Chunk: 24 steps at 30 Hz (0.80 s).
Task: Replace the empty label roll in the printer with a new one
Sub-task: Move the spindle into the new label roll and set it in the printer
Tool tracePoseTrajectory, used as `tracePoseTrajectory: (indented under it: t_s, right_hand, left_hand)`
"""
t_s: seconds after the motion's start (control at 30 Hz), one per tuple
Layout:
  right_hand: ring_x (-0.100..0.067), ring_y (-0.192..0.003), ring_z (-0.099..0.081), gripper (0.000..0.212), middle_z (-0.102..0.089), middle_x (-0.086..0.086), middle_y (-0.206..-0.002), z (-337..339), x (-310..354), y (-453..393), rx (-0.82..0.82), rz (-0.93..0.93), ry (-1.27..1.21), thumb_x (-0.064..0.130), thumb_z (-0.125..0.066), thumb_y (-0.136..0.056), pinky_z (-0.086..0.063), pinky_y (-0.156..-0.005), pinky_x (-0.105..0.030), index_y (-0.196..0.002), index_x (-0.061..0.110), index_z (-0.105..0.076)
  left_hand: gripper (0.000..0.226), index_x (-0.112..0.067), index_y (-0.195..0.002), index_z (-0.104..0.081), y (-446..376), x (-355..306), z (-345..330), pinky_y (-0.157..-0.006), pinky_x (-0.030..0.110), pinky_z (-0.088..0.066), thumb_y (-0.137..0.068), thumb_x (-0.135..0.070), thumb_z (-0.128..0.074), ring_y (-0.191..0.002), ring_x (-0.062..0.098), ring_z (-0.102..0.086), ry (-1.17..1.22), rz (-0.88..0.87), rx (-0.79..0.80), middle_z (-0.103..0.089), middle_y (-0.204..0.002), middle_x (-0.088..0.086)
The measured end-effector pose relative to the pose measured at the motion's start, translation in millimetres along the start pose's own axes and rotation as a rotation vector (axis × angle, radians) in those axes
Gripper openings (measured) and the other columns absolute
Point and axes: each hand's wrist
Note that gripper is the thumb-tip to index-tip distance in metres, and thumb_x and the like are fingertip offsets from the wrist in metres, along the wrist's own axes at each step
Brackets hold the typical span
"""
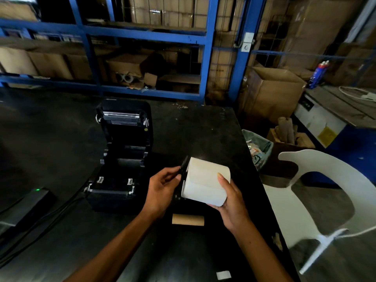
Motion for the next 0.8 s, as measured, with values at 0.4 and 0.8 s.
tracePoseTrajectory:
  t_s: [0.4,0.8]
  right_hand:
    - [-0.029,-0.108,-0.064,0.045,-0.070,-0.008,-0.115,-24,-3,19,0.062,-0.007,-0.039,0.042,-0.063,-0.080,-0.051,-0.090,-0.056,-0.121,0.025,-0.061]
    - [-0.022,-0.098,-0.070,0.048,-0.073,-0.003,-0.107,-72,-14,22,0.168,0.038,0.013,0.041,-0.069,-0.065,-0.057,-0.077,-0.042,-0.110,0.027,-0.065]
  left_hand:
    - [0.024,-0.017,-0.106,-0.074,31,-17,11,-0.090,0.008,-0.045,-0.088,-0.004,-0.063,-0.123,0.001,-0.054,-0.005,-0.031,-0.022,-0.062,-0.130,-0.002]
    - [0.039,-0.021,-0.138,-0.047,45,-34,52,-0.110,0.033,-0.039,-0.099,-0.017,-0.047,-0.127,0.005,-0.050,-0.007,0.044,-0.128,-0.055,-0.137,-0.003]
Point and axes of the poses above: each hand's wrist, its own y-axis away from the middle knuckle, its own z-axis out of the back of the hand, x = y × z
